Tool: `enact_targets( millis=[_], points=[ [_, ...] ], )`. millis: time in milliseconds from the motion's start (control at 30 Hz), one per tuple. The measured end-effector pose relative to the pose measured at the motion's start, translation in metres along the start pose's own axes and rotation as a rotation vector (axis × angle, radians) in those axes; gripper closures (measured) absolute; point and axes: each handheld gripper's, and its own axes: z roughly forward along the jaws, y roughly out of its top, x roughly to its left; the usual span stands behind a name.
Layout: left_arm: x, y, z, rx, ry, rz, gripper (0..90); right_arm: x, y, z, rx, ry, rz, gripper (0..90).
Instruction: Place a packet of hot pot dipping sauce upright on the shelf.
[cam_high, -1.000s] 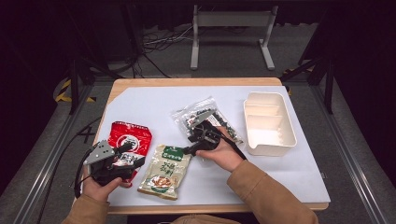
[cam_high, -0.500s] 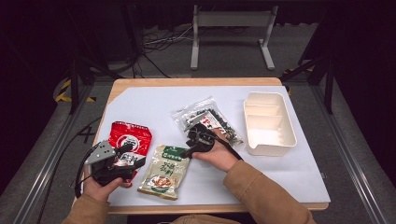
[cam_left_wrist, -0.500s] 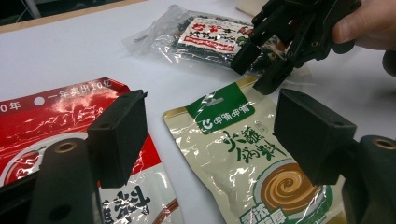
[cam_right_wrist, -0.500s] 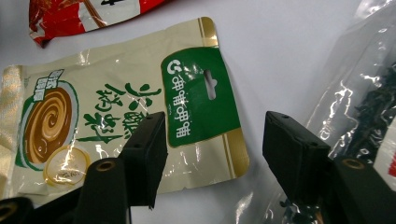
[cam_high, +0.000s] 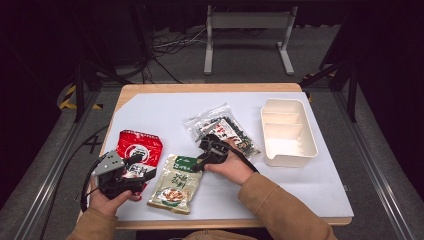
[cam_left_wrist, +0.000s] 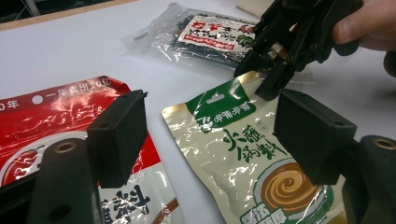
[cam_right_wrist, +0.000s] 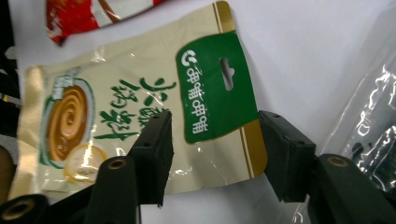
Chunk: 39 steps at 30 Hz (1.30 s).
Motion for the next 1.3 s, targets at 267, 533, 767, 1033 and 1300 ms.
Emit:
enact_targets(
  millis=[267,533,767,1033,1300],
  points=[
    [-0.002,0.000,0.000,0.004,0.001,0.001,26.2,0.009,0.001,-0.012,-0.051,0.117,0.015,57.5],
    [-0.001,0.000,0.001,0.004,0.001,0.004,26.1,0.016,0.004,0.001,0.011,0.172,-0.004,57.8],
    [-0.001,0.000,0.001,0.003,-0.001,0.008,25.6,0.014,0.004,0.015,0.062,0.106,-0.046,74.3],
    [-0.003,-0.001,0.004,0.000,-0.003,0.036,31.1,0.019,0.005,0.007,0.042,0.071,-0.075,89.0],
    [0.002,-0.001,0.004,0.005,0.030,0.022,33.6,0.031,0.011,-0.015,-0.019,0.087,-0.121,89.6]
  ],
)
